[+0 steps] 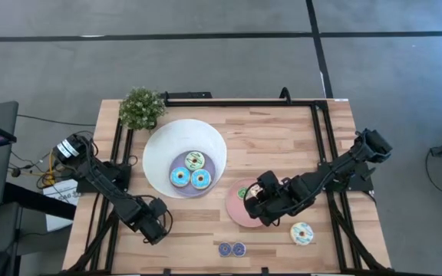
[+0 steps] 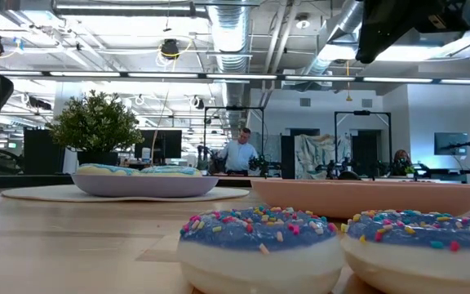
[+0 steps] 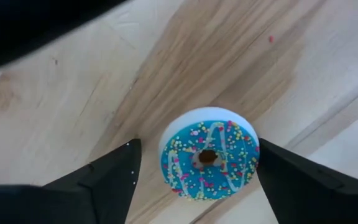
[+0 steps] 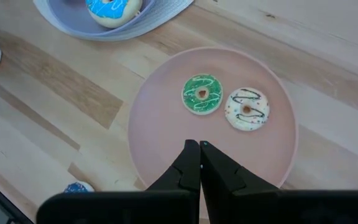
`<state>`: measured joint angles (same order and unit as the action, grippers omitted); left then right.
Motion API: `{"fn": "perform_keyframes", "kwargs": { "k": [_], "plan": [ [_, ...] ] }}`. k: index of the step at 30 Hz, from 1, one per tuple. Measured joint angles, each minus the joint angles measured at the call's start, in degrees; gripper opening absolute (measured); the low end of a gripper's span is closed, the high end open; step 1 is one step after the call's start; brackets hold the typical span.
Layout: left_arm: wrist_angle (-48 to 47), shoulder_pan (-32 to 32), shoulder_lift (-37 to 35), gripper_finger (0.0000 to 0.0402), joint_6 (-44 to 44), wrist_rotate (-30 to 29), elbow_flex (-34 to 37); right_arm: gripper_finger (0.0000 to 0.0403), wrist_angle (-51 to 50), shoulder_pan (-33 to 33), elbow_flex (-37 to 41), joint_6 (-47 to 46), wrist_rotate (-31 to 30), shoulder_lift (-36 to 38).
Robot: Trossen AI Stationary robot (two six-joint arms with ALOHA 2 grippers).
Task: Pick & Place donuts
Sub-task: Put the small light blue donut on the pink plate
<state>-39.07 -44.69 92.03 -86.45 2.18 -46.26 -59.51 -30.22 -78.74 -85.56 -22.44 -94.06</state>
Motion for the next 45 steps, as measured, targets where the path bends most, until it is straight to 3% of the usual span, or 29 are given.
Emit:
{"fn": "perform_keyframes", "kwargs": {
  "k": [20, 26, 32, 39, 45],
  "plan": [
    [0.0, 0.8, 0.2, 0.0246, -0.2, 1.6, 0.1, 0.0000, 0.4, 1.5, 0.0, 0.8, 0.6, 0.0],
    [-0.3, 2.7, 0.2, 0.0245, 0.3, 4.1, -0.2, 0.0000, 0.4, 1.5, 0.0, 10.6, 4.4, 0.0],
    [-1.9, 6.1, 0.5, 0.0244, 4.0, 3.5, -3.6, 0.0000, 2.0, -1.5, 0.9, 19.4, 4.3, 0.6],
    [-2.3, 12.2, 0.4, 0.0244, 8.9, 0.4, -9.3, 0.0000, 3.5, -7.8, 7.3, 19.4, -0.2, 4.2],
    [1.4, 18.3, 0.4, 0.0244, 11.0, -7.1, -16.0, 0.0000, 10.7, -12.7, 20.6, 16.7, -5.3, 16.1]
  ]
}}
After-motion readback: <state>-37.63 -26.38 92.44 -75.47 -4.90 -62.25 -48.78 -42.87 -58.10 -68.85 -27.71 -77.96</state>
